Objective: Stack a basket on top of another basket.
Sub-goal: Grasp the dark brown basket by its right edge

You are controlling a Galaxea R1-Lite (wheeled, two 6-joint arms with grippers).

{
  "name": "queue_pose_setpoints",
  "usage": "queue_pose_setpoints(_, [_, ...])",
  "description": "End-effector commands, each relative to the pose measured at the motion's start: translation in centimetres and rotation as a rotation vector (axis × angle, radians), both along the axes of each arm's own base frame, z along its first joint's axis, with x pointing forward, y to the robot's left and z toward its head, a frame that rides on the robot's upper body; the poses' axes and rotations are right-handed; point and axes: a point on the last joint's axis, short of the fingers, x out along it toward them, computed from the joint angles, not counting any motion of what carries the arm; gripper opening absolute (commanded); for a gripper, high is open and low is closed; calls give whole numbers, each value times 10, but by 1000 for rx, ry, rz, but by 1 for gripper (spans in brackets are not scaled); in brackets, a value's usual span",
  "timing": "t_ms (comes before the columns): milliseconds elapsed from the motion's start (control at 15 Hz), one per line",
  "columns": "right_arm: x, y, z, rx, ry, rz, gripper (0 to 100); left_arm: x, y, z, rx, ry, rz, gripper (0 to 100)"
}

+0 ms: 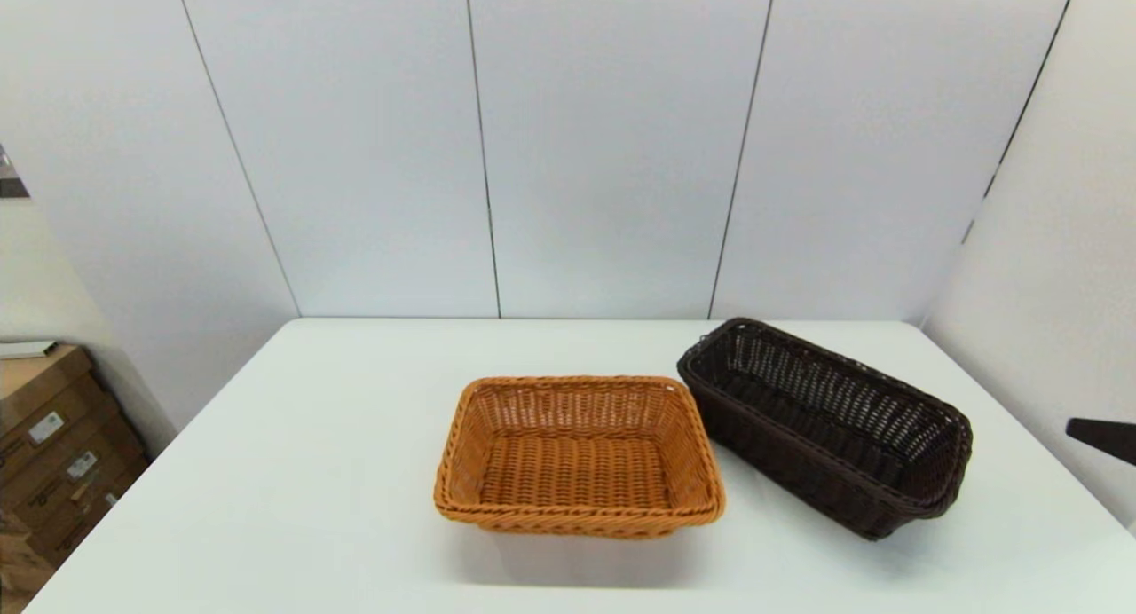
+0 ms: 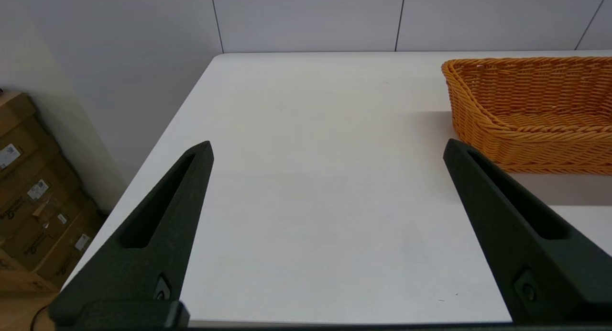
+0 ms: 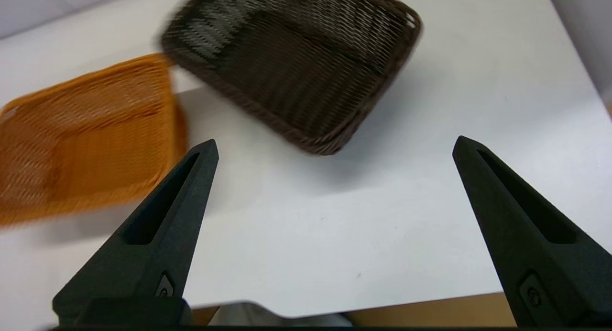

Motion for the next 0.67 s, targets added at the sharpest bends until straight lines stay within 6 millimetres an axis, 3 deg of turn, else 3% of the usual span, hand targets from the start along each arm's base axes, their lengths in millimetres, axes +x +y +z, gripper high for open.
queue_pose_setpoints(67, [113,-28,-32,83,330,-248,100,0,0,0,-1,0,0,100])
queue_pose_setpoints(267, [136,-31,-52,160,445,-336,100,0,0,0,-1,0,2,100])
queue_pose_setpoints(667, [158,-26,-89,264,566,-458,100,0,0,0,-1,0,2,100])
